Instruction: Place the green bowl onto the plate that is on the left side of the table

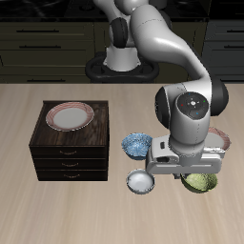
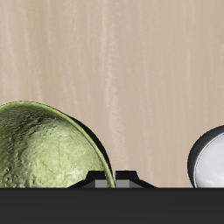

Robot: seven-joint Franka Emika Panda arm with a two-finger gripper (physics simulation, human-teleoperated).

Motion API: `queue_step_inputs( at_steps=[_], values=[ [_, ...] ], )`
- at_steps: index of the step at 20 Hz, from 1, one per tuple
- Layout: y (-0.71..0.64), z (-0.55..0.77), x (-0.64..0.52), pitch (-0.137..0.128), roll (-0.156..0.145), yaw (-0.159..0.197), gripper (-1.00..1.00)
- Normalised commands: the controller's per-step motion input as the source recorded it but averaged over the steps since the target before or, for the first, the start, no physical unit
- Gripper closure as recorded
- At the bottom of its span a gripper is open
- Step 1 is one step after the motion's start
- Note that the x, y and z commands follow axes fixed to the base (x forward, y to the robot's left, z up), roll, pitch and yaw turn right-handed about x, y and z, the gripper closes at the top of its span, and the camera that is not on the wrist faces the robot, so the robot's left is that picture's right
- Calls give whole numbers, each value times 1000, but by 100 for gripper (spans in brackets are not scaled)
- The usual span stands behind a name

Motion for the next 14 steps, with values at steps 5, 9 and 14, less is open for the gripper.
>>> queue_step_inputs(
  at_steps=[5, 9, 14],
  values=[
    [-47, 457, -191, -70, -7, 6, 100],
    [150, 442, -262, -79, 8, -24, 100],
    [122, 330, -280, -54, 4, 1, 100]
  ],
)
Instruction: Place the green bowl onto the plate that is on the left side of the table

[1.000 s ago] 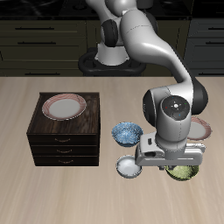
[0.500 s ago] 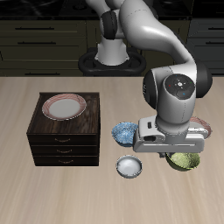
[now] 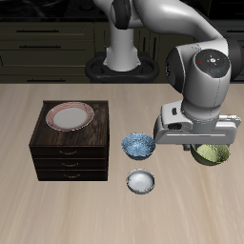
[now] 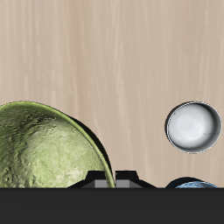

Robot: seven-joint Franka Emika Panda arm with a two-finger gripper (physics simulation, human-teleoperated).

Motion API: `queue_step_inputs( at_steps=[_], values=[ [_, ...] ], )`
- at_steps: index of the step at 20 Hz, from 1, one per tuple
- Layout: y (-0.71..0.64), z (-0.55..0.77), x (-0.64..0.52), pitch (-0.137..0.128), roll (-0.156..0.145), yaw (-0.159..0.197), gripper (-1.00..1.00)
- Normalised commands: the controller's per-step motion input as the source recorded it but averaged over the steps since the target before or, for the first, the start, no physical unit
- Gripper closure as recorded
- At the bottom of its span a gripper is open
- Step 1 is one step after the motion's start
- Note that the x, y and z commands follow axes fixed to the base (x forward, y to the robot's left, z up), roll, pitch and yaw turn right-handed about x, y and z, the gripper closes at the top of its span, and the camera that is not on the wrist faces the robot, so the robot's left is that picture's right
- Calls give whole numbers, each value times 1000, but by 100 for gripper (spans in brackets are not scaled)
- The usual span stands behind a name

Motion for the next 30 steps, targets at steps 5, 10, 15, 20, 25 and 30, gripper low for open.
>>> queue_step_inputs(
  at_steps=[5, 10, 15, 20, 25, 30],
  values=[
    [79, 395, -349, -54, 2, -23, 100],
    [122, 265, -344, -32, 27, -14, 100],
    [18, 236, -334, -19, 14, -88, 100],
    [96, 228, -370, -60, 1, 12, 100],
    [38, 180, -317, -16, -16, -47, 100],
    [148, 173, -368, -40, 13, -2, 100]
  ],
)
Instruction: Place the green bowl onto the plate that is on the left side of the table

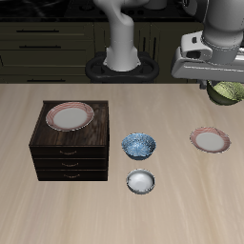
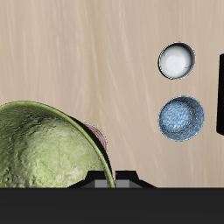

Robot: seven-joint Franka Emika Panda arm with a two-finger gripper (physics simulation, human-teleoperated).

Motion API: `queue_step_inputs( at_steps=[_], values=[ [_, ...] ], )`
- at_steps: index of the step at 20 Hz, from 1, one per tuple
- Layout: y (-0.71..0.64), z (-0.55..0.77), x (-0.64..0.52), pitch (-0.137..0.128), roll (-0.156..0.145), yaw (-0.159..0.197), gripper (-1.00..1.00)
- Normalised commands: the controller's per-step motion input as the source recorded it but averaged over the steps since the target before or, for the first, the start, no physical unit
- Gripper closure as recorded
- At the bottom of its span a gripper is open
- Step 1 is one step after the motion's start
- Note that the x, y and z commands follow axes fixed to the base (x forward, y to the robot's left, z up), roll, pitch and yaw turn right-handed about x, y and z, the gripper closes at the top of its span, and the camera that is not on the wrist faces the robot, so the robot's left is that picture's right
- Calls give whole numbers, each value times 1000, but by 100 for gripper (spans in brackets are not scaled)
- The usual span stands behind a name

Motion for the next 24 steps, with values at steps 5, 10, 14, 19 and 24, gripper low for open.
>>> queue_step_inputs(
  at_steps=[5, 10, 14, 19, 24],
  values=[
    [170, 116, -400, -90, -39, 108, 100],
    [114, 67, -243, -24, 14, -5, 100],
    [132, 72, -288, -73, -14, 36, 100],
    [155, 44, -298, -48, 13, -7, 100],
    [32, -24, -171, -40, -23, -29, 100]
  ],
)
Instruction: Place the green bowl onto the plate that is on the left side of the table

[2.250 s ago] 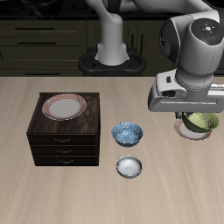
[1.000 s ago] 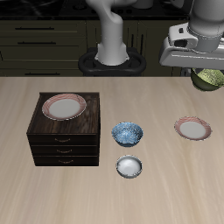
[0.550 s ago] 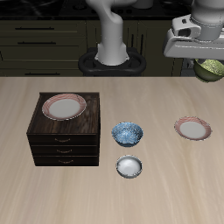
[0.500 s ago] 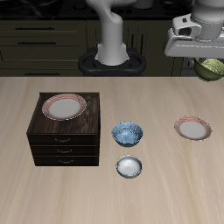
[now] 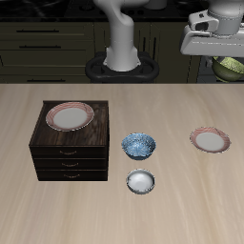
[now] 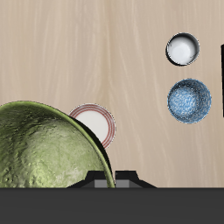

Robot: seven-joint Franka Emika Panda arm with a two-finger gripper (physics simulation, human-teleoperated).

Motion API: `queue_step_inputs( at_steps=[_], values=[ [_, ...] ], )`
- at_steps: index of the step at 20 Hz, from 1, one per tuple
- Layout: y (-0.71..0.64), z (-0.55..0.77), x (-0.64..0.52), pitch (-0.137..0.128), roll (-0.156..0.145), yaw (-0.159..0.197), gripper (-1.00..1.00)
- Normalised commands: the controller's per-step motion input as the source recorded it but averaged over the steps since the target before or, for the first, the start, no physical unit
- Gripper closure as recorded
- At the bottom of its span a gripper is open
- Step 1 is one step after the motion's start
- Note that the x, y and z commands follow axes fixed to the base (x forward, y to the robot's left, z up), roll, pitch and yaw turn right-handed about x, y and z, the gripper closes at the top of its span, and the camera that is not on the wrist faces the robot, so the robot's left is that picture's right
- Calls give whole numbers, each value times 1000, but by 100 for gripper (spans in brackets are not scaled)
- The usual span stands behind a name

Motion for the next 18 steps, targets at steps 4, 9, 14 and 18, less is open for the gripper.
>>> queue_step_inputs(
  at_steps=[4, 9, 14, 18],
  values=[
    [13, -121, -64, -2, 7, -34, 100],
    [58, -128, -181, -45, -23, 19, 100],
    [266, -67, -400, -102, 36, 81, 100],
    [182, -41, -138, -59, 36, 63, 100]
  ],
)
